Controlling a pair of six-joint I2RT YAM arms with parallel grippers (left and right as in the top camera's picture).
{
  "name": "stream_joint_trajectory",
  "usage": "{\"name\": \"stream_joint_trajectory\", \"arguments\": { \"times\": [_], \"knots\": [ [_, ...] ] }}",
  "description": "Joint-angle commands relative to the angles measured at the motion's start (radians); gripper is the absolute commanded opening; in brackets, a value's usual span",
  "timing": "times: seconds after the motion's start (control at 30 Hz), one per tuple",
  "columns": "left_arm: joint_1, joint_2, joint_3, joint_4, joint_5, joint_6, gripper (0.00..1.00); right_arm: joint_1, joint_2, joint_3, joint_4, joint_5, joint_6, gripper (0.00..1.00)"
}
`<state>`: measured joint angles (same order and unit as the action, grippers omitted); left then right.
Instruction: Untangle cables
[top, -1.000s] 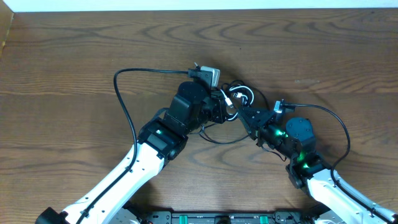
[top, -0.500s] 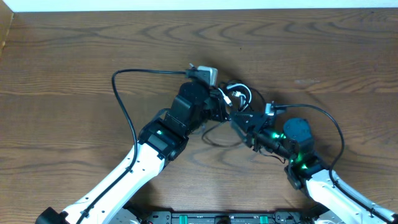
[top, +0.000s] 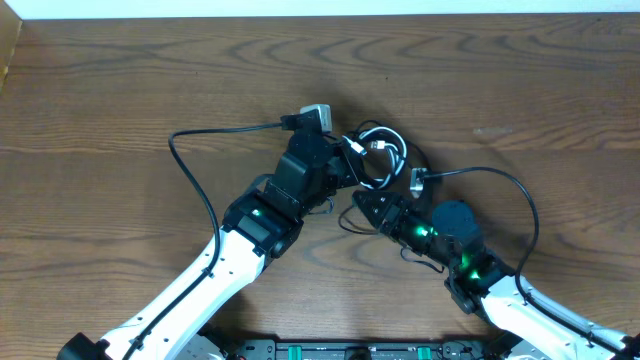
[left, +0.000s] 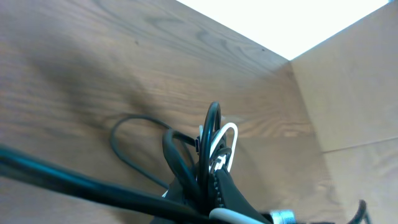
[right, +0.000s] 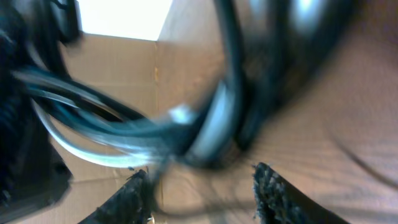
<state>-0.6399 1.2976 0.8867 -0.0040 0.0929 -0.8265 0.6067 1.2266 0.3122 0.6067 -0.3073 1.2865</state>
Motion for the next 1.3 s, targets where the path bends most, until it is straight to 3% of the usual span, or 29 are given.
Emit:
{"name": "stream_joint_trajectory", "arguments": {
  "times": [0.0, 0.1, 0.17, 0.2, 0.37, 0.47, 0.7, 0.87, 0.97, 1.13, 1.27],
  "knots": [
    [-0.002, -0.016, 0.017, -0.008, 0.057, -0.109, 0.07, 0.007, 0.005, 0.004, 0.073, 0.063, -0.1, 0.42],
    [-0.002, -0.016, 0.017, -0.027, 0.057, -0.163, 0.07, 0.006, 0.005, 0.004, 0.119, 0.061, -0.124, 0.31],
    [-0.001, -0.016, 0.017, -0.041, 0.057, -0.221, 0.08, 0.005, 0.005, 0.004, 0.124, 0.061, -0.125, 0.15],
    [-0.001, -0.016, 0.017, -0.041, 0.056, -0.231, 0.07, 0.005, 0.005, 0.004, 0.125, 0.048, -0.125, 0.01],
    [0.018, -0.013, 0.017, -0.072, -0.081, -0.195, 0.08, 0.003, 0.004, 0.004, 0.259, -0.127, -0.27, 0.01],
    [0.042, 0.002, 0.017, -0.098, -0.152, -0.154, 0.08, -0.029, 0.0, 0.006, 0.401, -0.237, -0.285, 0.01],
    [0.053, 0.06, 0.017, -0.113, 0.043, -0.078, 0.07, -0.256, -0.004, 0.06, 0.663, -0.49, -0.285, 0.01],
    [0.056, 0.105, 0.017, -0.186, 0.048, -0.015, 0.07, -0.418, -0.004, 0.107, 0.657, -0.572, -0.286, 0.01],
    [0.066, 0.121, 0.017, -0.254, -0.107, -0.015, 0.07, -0.527, -0.004, 0.113, 0.607, -0.585, -0.289, 0.01],
    [0.13, 0.114, 0.017, -0.312, -0.524, -0.015, 0.08, -0.746, -0.004, 0.113, 0.503, -0.648, -0.318, 0.01],
    [0.232, 0.082, 0.023, -0.273, -0.558, -0.016, 0.08, -0.866, -0.003, 0.113, 0.367, -0.726, -0.371, 0.01]
  ]
}}
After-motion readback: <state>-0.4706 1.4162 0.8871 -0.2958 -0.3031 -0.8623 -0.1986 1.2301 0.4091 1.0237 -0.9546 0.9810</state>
